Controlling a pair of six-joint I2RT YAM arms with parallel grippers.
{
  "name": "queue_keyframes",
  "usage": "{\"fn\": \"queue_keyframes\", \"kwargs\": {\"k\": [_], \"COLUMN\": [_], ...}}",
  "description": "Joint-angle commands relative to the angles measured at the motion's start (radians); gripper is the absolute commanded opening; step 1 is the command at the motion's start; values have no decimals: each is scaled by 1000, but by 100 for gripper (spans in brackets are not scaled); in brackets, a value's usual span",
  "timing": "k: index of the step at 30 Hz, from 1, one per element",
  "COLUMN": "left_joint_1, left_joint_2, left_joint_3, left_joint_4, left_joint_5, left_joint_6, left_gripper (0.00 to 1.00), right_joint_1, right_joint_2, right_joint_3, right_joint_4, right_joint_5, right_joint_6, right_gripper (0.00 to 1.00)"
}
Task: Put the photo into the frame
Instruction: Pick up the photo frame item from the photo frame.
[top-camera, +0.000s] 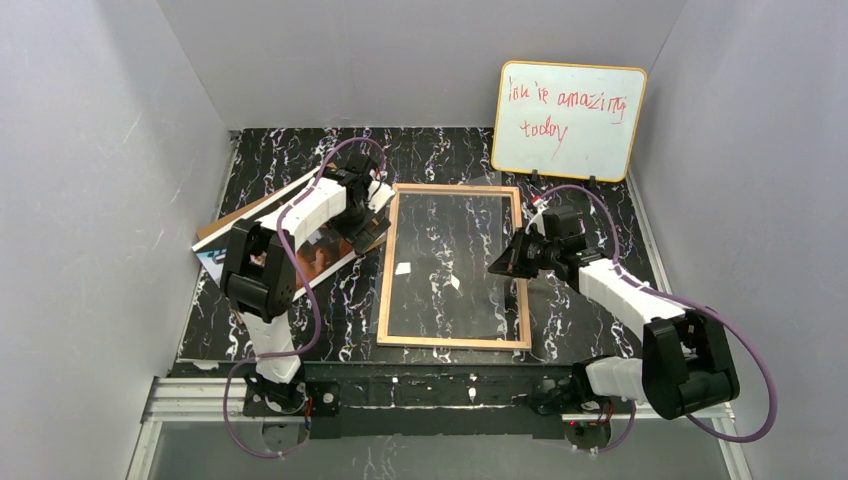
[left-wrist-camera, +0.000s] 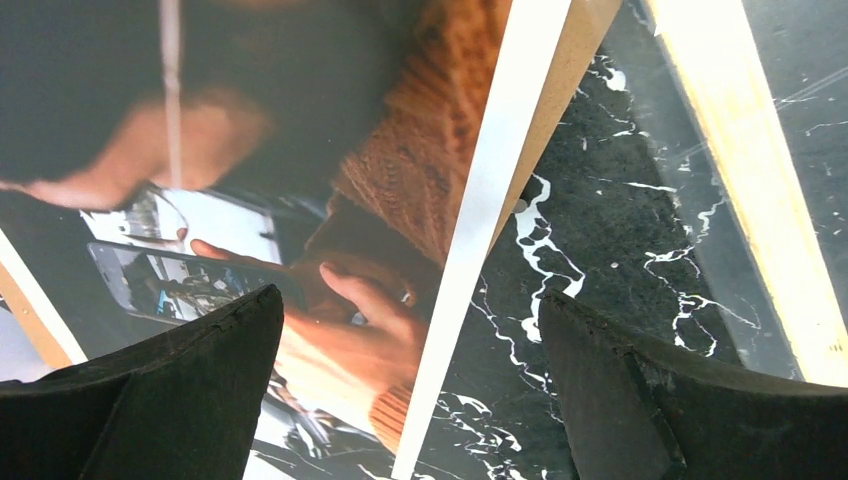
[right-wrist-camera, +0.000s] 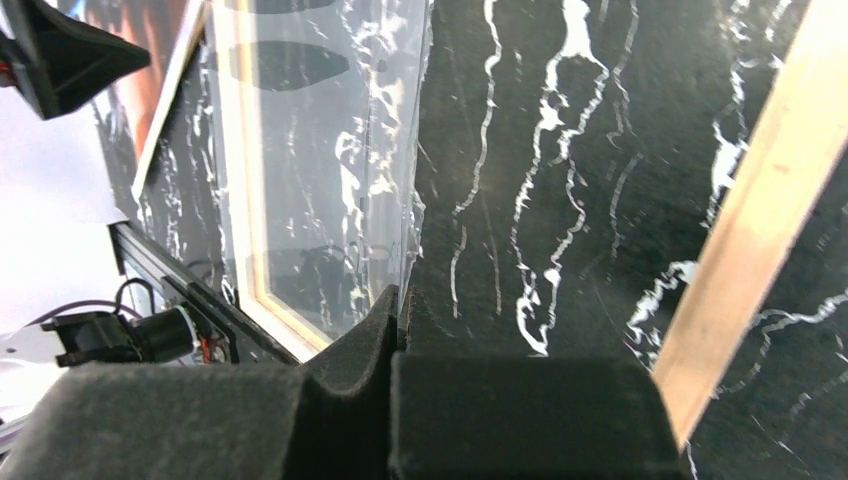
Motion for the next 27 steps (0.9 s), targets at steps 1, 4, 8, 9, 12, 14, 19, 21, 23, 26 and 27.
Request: {"fn": "queue_keyframes", "kwargs": {"k": [1, 4, 8, 9, 12, 14, 19, 21, 23, 26, 27], "left_joint_1": [7, 7, 7, 7, 7, 7, 7, 7, 7, 7, 7], "left_joint_2": [-1, 0, -2, -2, -3, -3, -5, -4, -2, -2, -1], "left_joint_3": [9, 2, -6, -9, -16, -21, -37, -39, -40, -39, -39], "left_joint_4": [-38, -35, -28, -26, -21, -18, -6, -3, -1, 7, 6], "left_joint_5": [-34, -36, -39, -40, -45, -46, -51, -51, -48, -46, -44], "left_joint_6": [-1, 0, 4, 6, 9, 11, 15, 15, 14, 10, 10], "left_gripper": [98, 98, 98, 98, 98, 98, 98, 98, 98, 98, 98], "right_joint_1": [-21, -29, -37, -38, -39, -40, -41, -41, -41, -41, -42], "right_joint_2": [-14, -7, -2, 0, 9, 11, 6, 4, 4, 3, 1], "right_joint_3": [51, 68, 94, 100, 119, 125, 134, 137, 139, 139, 138], "right_joint_4": [-128, -157, -184, -186, -193, -188, -182, -184, -188, -198, -202], "right_joint_5": [29, 32, 43, 41, 38, 33, 34, 34, 32, 33, 35], "right_joint_6": [-87, -112, -139, -144, -148, -147, -145, -144, -143, -148, -149], "right_gripper": [1, 1, 1, 1, 1, 1, 1, 1, 1, 1, 1]}}
